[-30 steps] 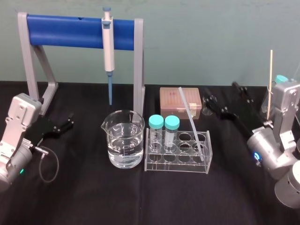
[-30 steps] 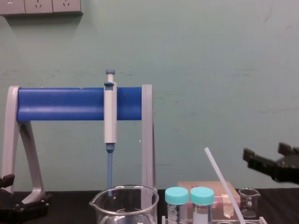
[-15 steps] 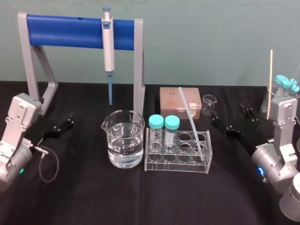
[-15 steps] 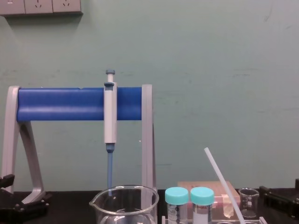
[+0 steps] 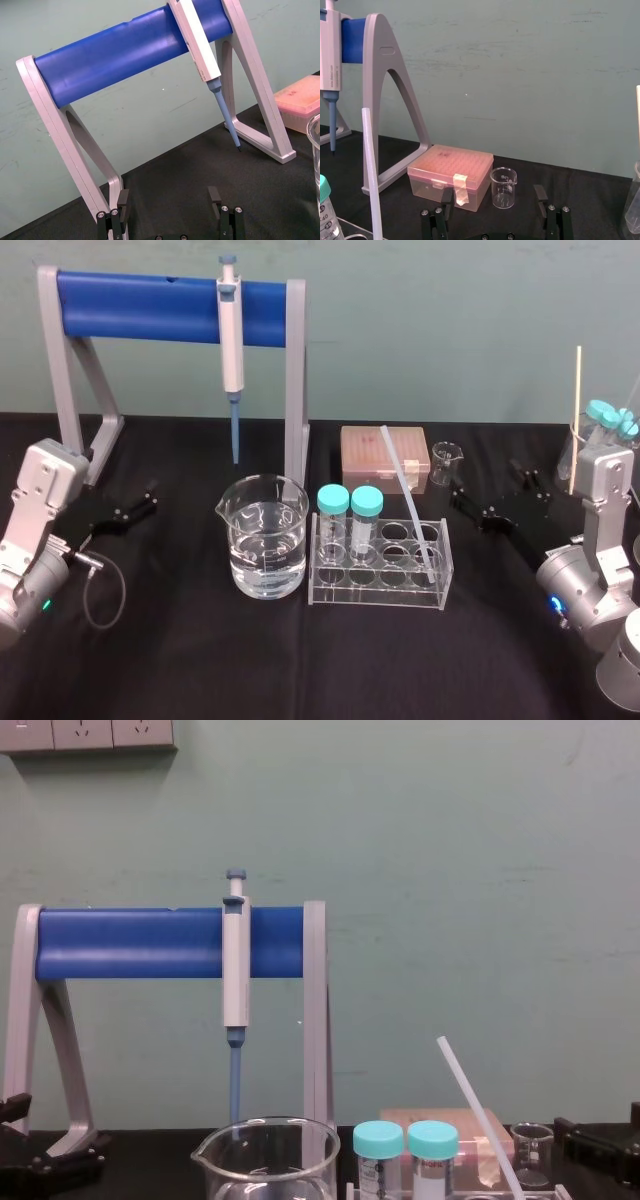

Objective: Pick up the stirring rod with one hand, then place it down.

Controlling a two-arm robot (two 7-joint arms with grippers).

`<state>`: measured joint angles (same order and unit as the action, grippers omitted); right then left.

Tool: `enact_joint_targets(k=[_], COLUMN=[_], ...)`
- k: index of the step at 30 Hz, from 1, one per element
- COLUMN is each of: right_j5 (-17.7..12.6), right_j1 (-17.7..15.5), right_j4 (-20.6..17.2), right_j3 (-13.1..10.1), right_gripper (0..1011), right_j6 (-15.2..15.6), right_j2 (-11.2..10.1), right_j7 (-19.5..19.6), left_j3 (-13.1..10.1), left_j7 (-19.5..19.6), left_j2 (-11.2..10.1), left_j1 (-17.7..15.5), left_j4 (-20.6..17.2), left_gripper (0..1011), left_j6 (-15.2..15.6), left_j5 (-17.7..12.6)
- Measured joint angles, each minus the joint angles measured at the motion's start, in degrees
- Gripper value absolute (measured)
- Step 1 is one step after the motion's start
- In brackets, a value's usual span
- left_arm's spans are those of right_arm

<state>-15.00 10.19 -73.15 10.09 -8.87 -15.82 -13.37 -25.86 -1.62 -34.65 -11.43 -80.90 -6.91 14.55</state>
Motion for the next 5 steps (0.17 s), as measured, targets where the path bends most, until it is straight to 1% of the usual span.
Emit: enact_joint_targets(k=[5], right_j5=[-0.07], right_j1=[0.02], right_j4=[0.0], right_j3=[0.03], right_gripper=[1000], right_j6=[-0.07], right_j2=[-0.03], right_j7=[-0.03], left_j3=[0.0], left_j7=[0.0], left_j2=[0.0], left_j1=[0.0], left_j4=[0.0], left_gripper=[1000], left_j6=[0.0], left_j5=[0.0])
